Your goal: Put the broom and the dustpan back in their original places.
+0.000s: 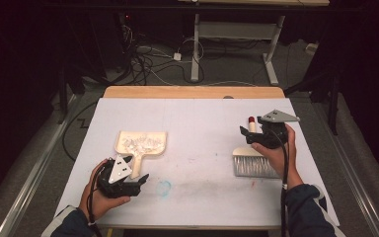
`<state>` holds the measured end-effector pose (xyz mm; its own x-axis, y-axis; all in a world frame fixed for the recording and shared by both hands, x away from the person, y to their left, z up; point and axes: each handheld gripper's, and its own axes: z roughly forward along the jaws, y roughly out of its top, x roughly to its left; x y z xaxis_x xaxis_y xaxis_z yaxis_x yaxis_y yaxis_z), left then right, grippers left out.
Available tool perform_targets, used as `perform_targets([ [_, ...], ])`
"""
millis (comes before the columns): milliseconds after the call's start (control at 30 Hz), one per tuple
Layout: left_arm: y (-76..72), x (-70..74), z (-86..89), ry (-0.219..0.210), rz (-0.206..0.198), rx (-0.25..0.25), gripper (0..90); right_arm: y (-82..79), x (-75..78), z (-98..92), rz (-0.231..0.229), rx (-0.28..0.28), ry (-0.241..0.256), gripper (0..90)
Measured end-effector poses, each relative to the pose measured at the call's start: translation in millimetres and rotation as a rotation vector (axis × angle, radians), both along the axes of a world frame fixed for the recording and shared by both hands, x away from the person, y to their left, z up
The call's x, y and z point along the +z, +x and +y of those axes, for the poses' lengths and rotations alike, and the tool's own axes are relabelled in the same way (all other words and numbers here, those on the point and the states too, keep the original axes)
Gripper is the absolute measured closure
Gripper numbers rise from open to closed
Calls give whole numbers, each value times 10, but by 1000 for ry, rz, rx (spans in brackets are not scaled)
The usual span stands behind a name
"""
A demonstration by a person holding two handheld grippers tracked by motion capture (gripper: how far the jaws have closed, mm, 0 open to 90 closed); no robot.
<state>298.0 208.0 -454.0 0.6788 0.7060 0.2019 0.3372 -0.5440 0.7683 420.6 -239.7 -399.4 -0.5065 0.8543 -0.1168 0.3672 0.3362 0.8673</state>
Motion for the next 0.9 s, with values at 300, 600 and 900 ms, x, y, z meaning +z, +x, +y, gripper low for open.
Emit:
perform_targets([
  [300, -43, -1, -24, 15, -14, -13, 175, -133, 68, 45, -11, 31, -4, 198],
  [600, -94, -26, -38, 46, -20, -27, 170, -320, 118, 86, -24, 73, -11, 184],
  [900, -99, -29, -39, 44, -30, -29, 170, -463, 144, 116, -31, 119, -34, 193],
])
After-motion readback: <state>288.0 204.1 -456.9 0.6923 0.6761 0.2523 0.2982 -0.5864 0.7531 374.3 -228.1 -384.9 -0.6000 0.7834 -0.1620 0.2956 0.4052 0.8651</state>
